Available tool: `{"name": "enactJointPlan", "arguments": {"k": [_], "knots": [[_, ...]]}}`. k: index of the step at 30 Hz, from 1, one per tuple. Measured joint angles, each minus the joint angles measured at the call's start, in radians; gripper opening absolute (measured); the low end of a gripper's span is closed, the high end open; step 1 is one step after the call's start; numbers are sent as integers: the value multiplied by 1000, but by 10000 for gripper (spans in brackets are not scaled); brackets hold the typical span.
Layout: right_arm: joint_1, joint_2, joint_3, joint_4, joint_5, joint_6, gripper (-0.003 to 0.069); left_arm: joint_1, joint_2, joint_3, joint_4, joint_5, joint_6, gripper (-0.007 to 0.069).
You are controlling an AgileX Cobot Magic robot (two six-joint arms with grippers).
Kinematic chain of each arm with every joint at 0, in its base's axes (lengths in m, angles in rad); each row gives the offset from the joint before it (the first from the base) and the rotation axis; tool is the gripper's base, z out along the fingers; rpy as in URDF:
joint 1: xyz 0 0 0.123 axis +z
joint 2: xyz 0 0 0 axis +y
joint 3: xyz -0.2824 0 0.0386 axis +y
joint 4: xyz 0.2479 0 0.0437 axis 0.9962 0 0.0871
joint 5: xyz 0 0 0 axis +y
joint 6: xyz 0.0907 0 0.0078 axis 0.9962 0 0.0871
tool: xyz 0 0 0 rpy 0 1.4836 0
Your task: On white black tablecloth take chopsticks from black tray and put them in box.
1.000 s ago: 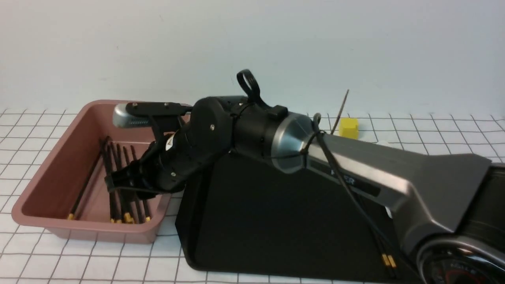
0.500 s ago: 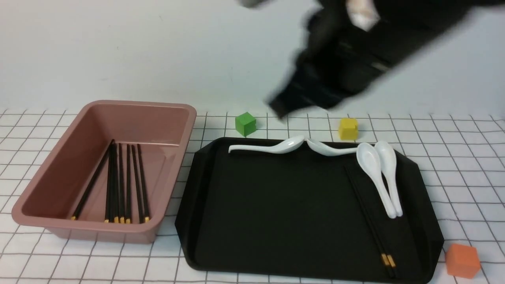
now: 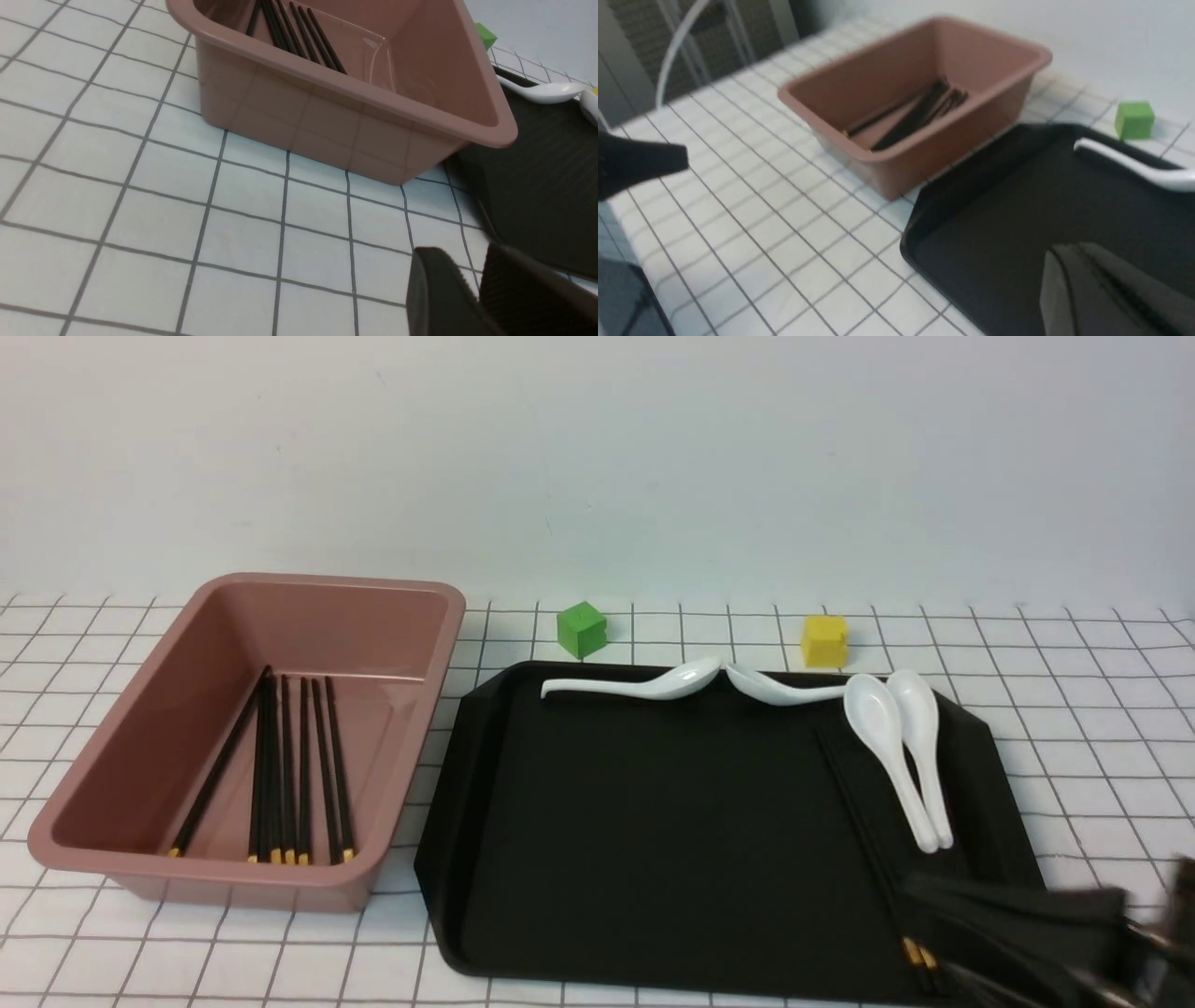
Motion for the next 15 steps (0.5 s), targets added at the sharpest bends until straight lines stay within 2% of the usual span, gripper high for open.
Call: {"name": "enactJointPlan", "arguments": {"k": [5,10,15], "knots": [[-77,-319,129,34,169,14,-2,1,0,0,0,0,0,166],[-135,-577,159,40,341,17,1,1,0,0,0,0,0,166],[-196,-638,172,11,445,-59,3,1,0,0,0,0,0,166]]}}
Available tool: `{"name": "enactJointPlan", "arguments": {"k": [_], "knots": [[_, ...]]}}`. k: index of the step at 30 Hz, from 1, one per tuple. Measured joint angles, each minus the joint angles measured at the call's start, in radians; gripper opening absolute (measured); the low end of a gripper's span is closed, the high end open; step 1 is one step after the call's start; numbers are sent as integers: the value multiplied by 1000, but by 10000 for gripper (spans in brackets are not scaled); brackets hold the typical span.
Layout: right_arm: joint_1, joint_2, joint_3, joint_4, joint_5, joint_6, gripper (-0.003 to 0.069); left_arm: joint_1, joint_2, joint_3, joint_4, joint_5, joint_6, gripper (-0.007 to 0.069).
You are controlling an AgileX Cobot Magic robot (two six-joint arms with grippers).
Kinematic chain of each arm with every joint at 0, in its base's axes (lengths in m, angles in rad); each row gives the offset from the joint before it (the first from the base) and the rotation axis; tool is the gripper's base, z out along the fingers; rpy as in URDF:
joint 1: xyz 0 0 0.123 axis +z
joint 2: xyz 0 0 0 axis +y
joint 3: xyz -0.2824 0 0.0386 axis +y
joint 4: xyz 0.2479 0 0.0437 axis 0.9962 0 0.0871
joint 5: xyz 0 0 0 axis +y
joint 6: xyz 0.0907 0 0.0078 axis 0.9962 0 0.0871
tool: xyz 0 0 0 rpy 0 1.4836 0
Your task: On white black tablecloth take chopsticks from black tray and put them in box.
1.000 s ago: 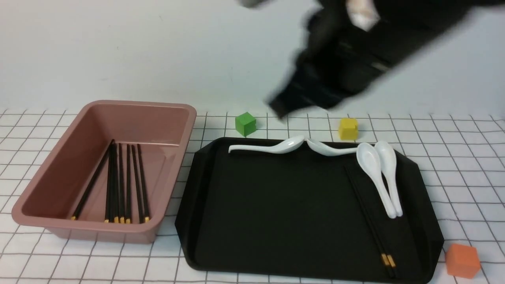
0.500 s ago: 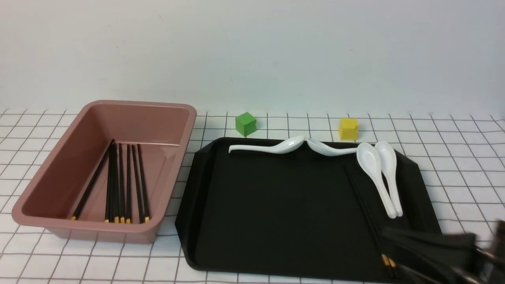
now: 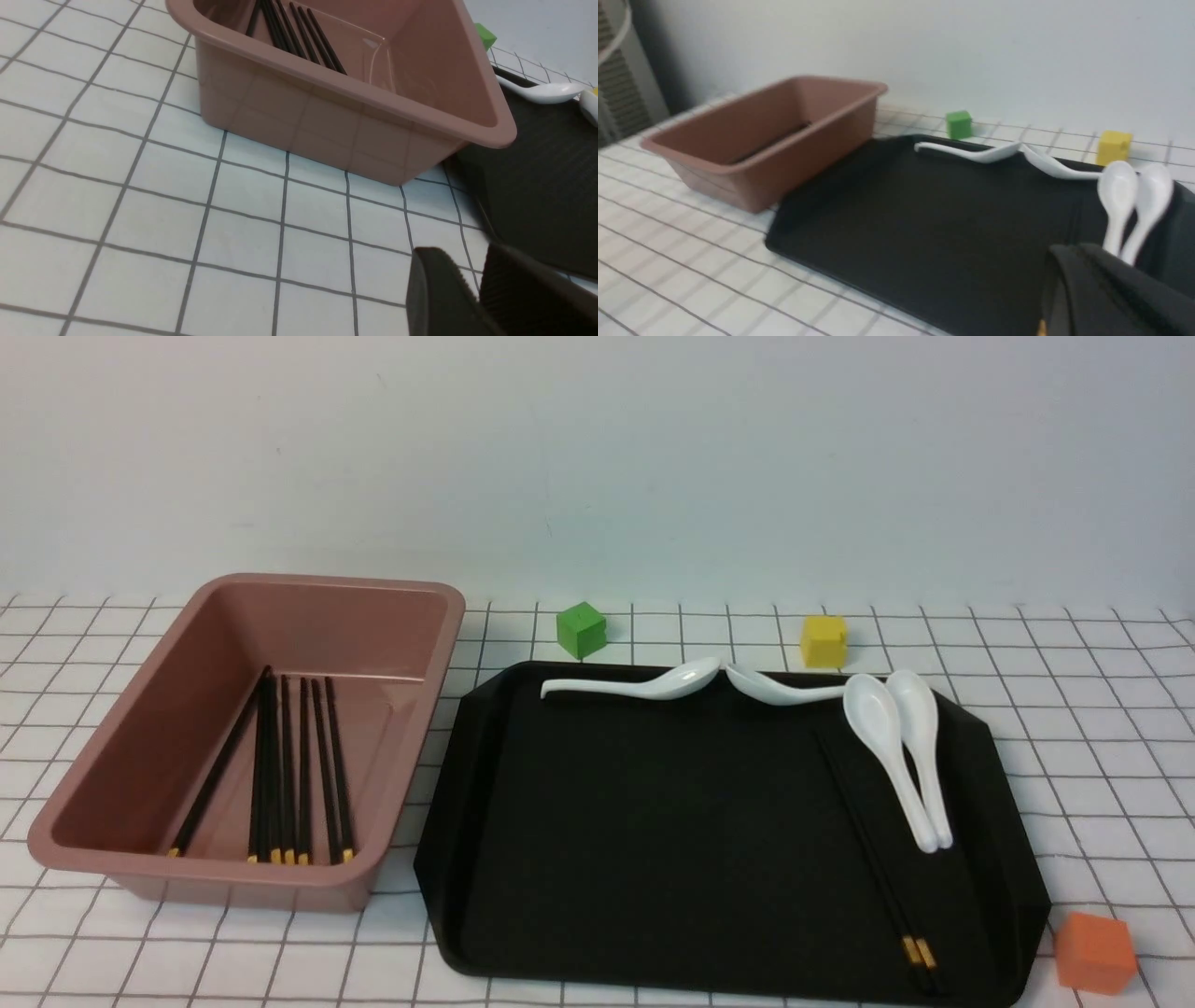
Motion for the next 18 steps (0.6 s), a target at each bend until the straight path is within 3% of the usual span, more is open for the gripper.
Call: {"name": "enactJointPlan", "arguments": {"k": [4,12,18], "knots": [[-70,0,41,33,31,-91,5,0,0,0,0,0,0,170],[-310,0,150,120,35,-200,13,0,0,0,0,0,0,183],[-380,0,152,131,25,-236,17,0,0,0,0,0,0,187]]}}
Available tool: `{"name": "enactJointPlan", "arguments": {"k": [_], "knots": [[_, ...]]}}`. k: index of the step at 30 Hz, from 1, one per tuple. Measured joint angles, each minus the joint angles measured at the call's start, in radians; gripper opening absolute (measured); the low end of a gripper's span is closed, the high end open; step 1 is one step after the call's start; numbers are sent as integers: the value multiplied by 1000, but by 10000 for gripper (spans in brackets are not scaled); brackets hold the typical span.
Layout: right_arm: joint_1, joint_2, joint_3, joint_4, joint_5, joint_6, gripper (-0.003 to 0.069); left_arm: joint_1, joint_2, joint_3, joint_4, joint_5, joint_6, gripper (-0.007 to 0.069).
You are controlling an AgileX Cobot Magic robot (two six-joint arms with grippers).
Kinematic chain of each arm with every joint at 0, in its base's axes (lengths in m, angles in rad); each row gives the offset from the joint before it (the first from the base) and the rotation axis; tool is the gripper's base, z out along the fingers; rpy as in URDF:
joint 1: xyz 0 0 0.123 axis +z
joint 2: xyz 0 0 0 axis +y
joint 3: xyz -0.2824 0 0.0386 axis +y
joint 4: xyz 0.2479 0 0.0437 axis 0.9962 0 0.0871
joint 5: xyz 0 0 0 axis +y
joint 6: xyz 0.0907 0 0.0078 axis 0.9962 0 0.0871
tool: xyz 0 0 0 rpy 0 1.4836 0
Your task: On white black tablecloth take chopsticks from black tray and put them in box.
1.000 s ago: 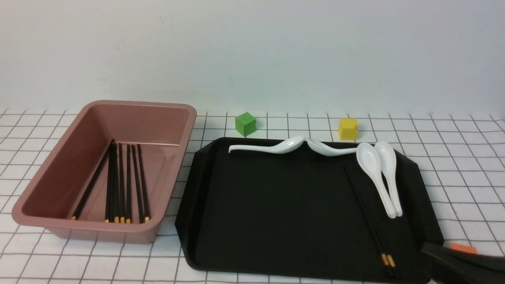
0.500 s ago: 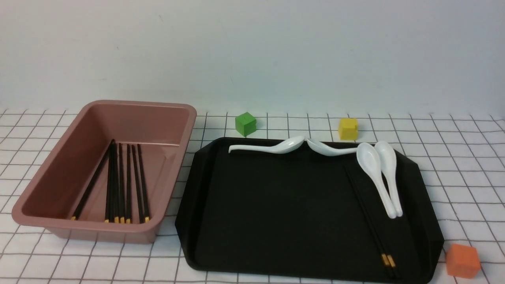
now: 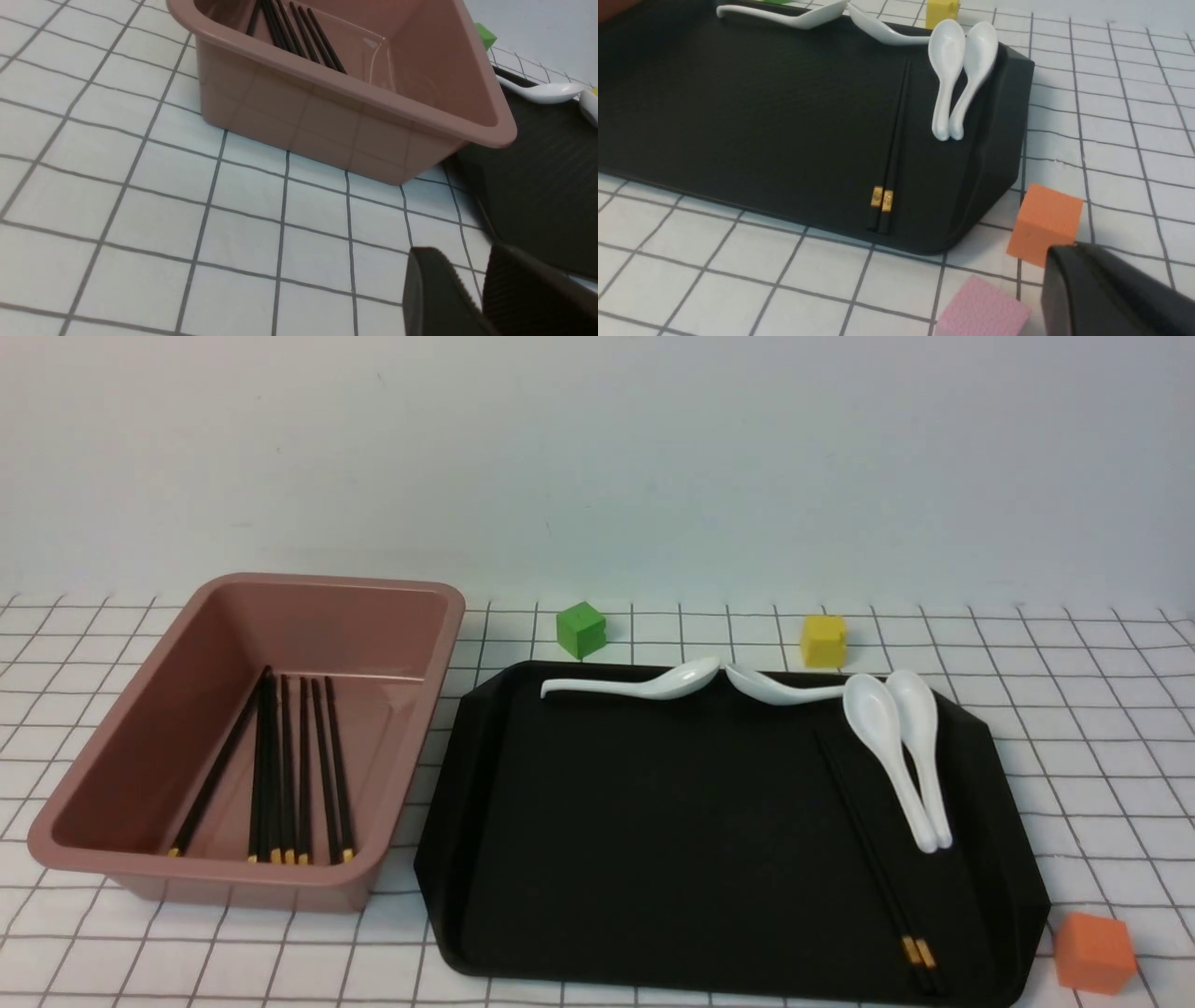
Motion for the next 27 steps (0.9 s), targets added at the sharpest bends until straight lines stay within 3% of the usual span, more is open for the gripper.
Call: {"name": "enactJointPlan", "arguments": {"k": [27], "knots": [[-1,0,0,3,-1,-1,36,0,0,0,0,0,0,199]]}}
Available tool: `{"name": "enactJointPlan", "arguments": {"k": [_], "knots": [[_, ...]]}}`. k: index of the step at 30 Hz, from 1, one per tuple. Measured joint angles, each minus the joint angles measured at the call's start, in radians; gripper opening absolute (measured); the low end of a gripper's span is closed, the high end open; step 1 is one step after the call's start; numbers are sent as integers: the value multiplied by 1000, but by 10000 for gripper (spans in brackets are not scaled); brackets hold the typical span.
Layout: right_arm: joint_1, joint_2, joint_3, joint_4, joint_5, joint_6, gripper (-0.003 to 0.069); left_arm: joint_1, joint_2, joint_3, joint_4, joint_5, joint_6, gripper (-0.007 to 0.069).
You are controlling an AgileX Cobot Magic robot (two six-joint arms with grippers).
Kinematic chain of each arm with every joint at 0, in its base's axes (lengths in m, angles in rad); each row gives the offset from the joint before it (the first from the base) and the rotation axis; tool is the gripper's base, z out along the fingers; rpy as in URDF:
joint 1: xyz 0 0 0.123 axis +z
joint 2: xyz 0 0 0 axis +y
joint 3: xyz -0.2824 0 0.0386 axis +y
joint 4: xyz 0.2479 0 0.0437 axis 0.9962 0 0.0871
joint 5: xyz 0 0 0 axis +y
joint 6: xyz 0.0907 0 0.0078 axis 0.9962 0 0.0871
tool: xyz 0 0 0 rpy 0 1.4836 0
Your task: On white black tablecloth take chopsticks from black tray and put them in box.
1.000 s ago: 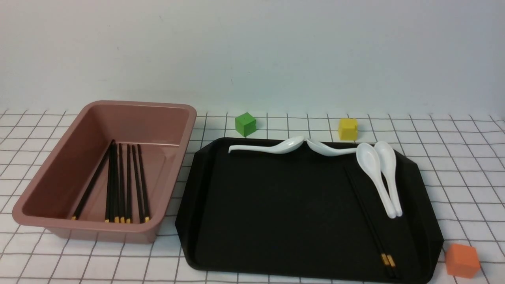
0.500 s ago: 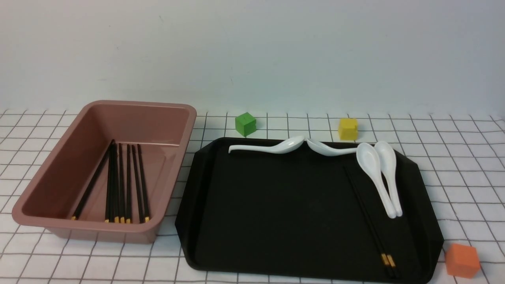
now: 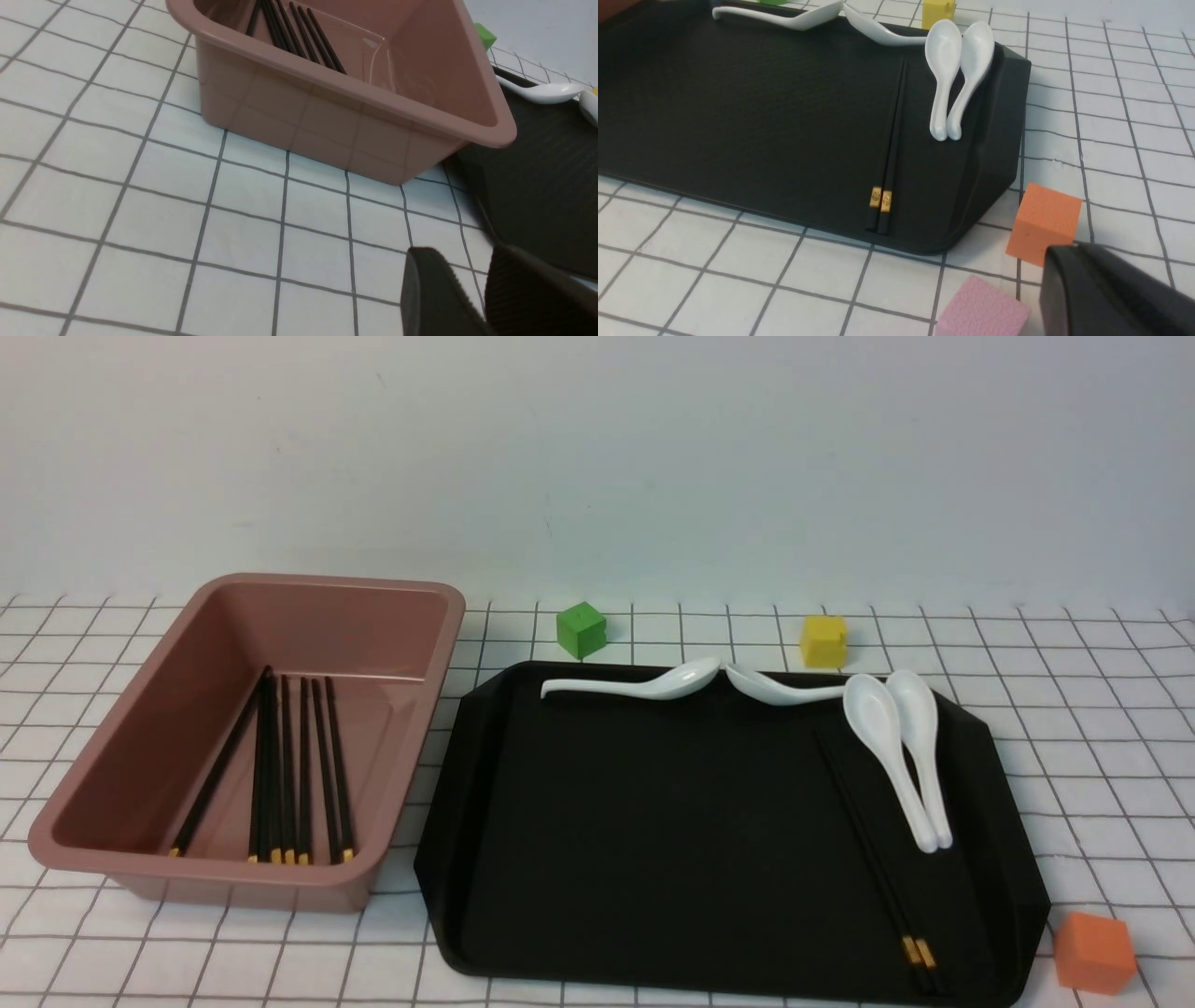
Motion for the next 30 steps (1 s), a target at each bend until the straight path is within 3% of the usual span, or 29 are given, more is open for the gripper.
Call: {"name": "enactJointPlan", "arguments": {"k": [30], "knots": [[0,0,0,0,0,1,83,0,0,0,0,0,0,225]]}}
